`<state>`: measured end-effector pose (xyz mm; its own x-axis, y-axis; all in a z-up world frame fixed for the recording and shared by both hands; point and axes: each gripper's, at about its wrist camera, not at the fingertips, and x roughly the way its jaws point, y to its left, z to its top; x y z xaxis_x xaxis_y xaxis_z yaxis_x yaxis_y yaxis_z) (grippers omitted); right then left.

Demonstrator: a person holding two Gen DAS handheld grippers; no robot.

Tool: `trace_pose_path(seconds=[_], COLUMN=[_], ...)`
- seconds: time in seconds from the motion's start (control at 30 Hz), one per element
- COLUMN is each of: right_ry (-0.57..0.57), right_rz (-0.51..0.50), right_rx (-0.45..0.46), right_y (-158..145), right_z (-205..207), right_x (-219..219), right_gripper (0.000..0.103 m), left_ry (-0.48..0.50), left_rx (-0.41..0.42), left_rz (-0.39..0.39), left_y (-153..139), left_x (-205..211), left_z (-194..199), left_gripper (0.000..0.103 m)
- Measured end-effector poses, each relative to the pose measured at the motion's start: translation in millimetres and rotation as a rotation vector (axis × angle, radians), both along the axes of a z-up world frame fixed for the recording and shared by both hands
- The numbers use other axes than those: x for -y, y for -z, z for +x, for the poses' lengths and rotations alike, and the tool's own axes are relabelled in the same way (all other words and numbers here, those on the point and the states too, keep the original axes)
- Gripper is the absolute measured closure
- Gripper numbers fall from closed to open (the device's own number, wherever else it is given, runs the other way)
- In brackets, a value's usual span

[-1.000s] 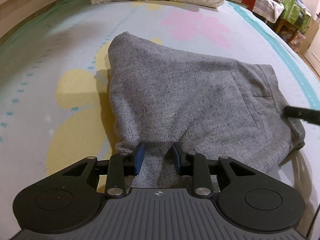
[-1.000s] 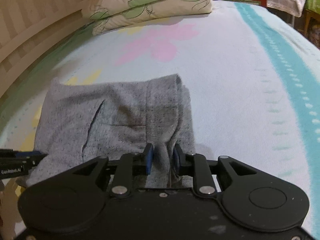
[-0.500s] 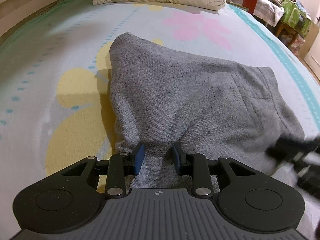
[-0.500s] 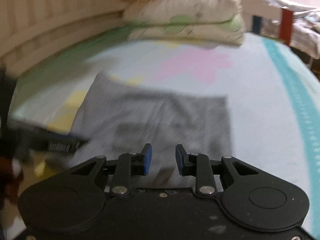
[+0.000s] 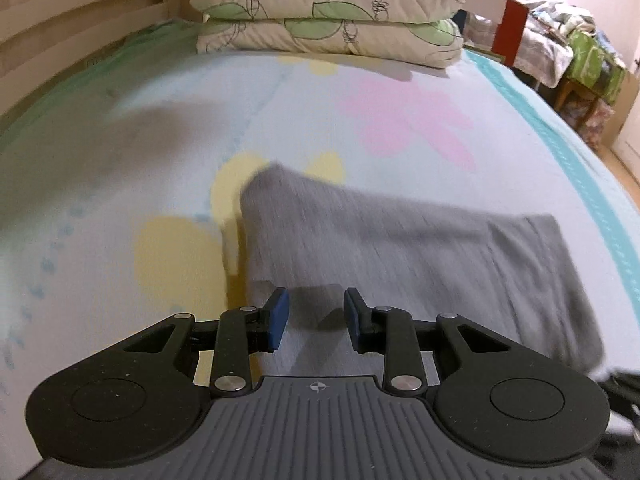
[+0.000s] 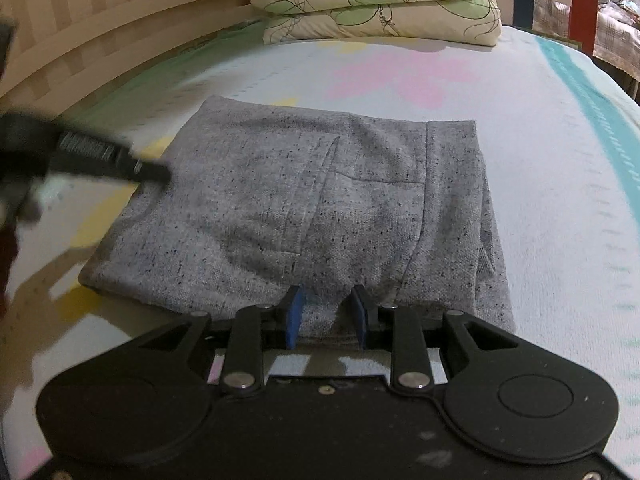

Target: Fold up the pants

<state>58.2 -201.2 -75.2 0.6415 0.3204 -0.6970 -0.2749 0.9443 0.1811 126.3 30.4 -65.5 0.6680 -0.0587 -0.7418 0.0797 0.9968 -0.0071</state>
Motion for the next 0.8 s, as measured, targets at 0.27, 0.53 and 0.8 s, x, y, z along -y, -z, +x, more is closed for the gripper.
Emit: trace_pose_path(seconds=[0.27,0.53,0.8], right_ry=[-0.009,-0.029,0.057], right_rz=[0.018,-0.027,-0.071], right_rx=[0.001,0.014,0.146], right_y=[1.2,-12.1,-38.2], right_z=[-0.8,-0.3,4.1], right_x=[3.8,3.3,23.3], right_gripper=[0.075,0.072,0.056], left_ry=[0.02,0.077,0.1], left_rx=[-0.047,-0.025,-0.027], left_rz=[0.107,0.112,-0.023], left_y=[25.0,9.0,0.2], left_x=[8.9,11.3,-14.3], left_z=[71.1,68.4,15.0], left_gripper=[0.073,0.073,0.027])
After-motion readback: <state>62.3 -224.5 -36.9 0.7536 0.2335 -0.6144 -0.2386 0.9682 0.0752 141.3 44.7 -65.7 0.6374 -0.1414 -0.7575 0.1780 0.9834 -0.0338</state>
